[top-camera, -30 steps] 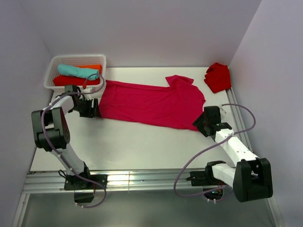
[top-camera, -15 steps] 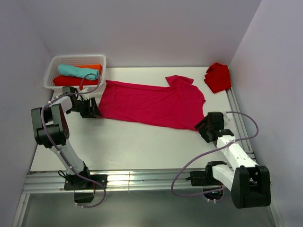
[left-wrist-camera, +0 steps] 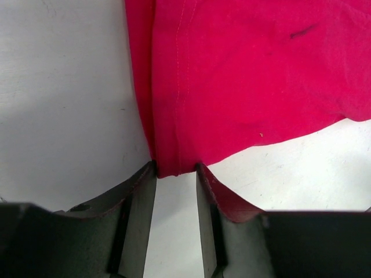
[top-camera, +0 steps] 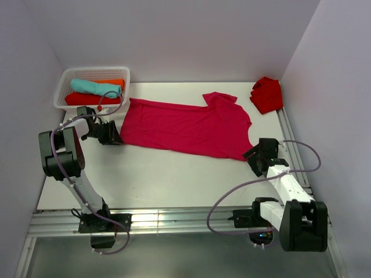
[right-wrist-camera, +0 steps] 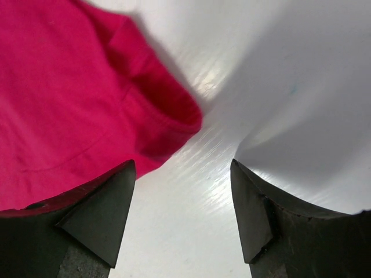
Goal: Roll the t-shirts
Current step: Fold the tshirt
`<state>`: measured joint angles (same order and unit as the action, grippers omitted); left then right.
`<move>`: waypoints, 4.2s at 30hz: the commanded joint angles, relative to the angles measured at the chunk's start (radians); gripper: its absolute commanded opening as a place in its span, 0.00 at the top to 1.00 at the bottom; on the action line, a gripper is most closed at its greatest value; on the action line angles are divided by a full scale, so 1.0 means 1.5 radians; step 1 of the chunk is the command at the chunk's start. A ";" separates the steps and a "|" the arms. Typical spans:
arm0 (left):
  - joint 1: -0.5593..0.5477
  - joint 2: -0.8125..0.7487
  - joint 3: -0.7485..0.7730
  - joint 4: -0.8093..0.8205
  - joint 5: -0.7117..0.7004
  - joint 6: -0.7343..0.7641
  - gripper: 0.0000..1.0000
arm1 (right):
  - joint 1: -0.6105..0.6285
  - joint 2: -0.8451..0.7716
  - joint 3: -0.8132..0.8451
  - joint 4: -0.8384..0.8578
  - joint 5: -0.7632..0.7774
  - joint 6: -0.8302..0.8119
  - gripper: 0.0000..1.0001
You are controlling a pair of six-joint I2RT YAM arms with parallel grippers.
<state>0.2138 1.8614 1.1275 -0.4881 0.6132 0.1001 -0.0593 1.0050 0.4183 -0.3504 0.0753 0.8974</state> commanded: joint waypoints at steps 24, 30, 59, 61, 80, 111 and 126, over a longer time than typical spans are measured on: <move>0.001 -0.053 0.037 -0.094 -0.054 0.111 1.00 | -0.041 0.024 0.174 -0.090 0.028 -0.115 0.87; 0.001 -0.104 0.028 -0.148 -0.094 0.172 1.00 | -0.041 -0.035 0.214 -0.175 0.029 -0.144 0.87; 0.001 -0.352 -0.133 -0.302 -0.208 0.346 0.96 | -0.039 -0.309 0.198 -0.394 -0.081 -0.149 0.65; 0.001 -0.364 -0.145 -0.304 -0.214 0.352 0.87 | -0.039 -0.332 0.196 -0.405 -0.076 -0.141 0.57; -0.080 -0.220 0.121 -0.185 -0.192 0.280 0.48 | -0.039 0.003 0.354 -0.154 -0.089 -0.186 0.53; -0.158 0.096 0.211 0.171 -0.332 0.196 0.51 | -0.034 0.433 0.536 0.008 -0.103 -0.235 0.61; -0.158 0.120 0.229 0.162 -0.322 0.185 0.70 | -0.019 0.490 0.586 -0.008 -0.093 -0.244 0.62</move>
<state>-0.0231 2.0140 1.4239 -0.2935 0.1081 0.3904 -0.0971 1.7142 1.2442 -0.3687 -0.0727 0.5545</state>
